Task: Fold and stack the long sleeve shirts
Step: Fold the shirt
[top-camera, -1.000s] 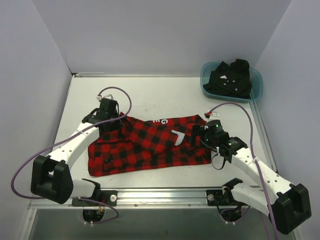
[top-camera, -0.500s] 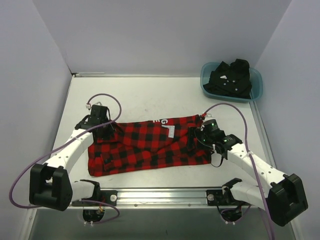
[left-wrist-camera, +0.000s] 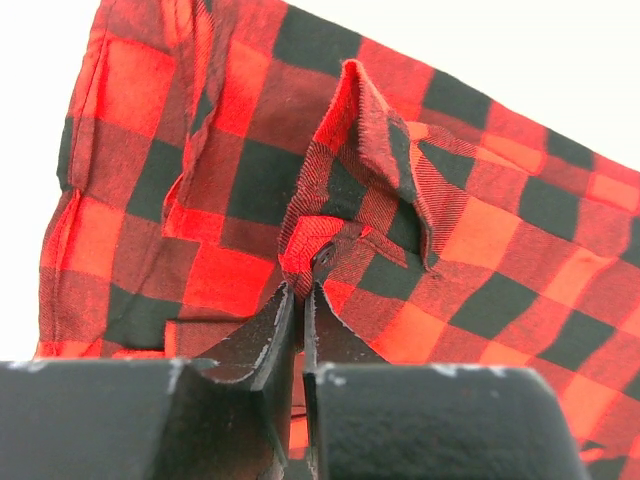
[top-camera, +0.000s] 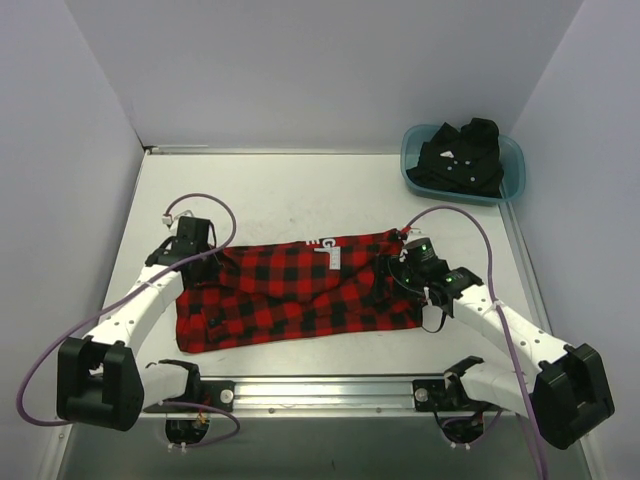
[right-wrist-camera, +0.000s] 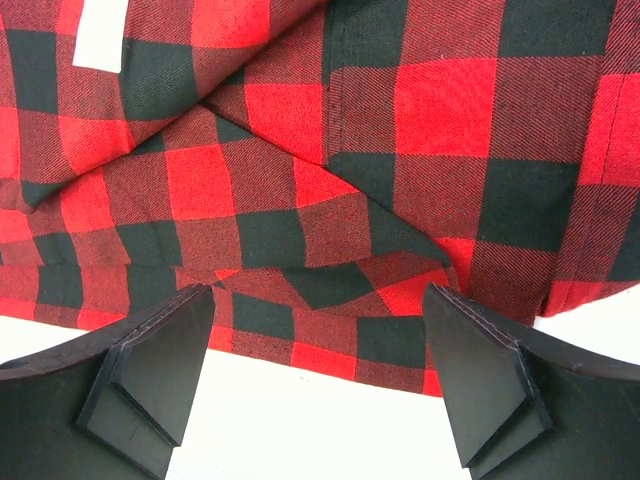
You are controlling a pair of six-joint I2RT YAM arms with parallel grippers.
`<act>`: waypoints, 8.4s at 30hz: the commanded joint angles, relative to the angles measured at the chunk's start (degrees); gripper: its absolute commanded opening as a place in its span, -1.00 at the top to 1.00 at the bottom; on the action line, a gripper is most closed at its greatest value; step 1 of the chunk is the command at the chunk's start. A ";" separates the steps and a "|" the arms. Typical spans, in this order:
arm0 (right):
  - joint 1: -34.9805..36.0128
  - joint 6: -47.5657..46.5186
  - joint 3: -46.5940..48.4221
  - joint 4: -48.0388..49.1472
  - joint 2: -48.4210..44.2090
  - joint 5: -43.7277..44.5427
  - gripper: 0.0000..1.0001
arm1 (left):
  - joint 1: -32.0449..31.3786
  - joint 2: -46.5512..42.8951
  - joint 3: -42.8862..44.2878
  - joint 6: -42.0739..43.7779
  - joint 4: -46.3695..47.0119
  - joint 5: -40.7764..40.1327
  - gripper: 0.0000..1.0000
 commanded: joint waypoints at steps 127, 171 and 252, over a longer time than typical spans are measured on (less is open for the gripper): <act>-12.01 29.60 -8.03 64.07 34.64 -28.85 -0.35 | -42.92 20.22 -9.83 -12.91 37.74 9.61 0.13; -23.28 14.21 6.13 18.02 12.24 -9.88 -0.35 | -38.81 10.82 5.81 -3.43 20.09 5.56 -0.65; 3.37 6.56 31.79 1.02 43.58 6.05 0.23 | -5.29 10.28 -7.63 -2.62 9.43 18.31 -0.12</act>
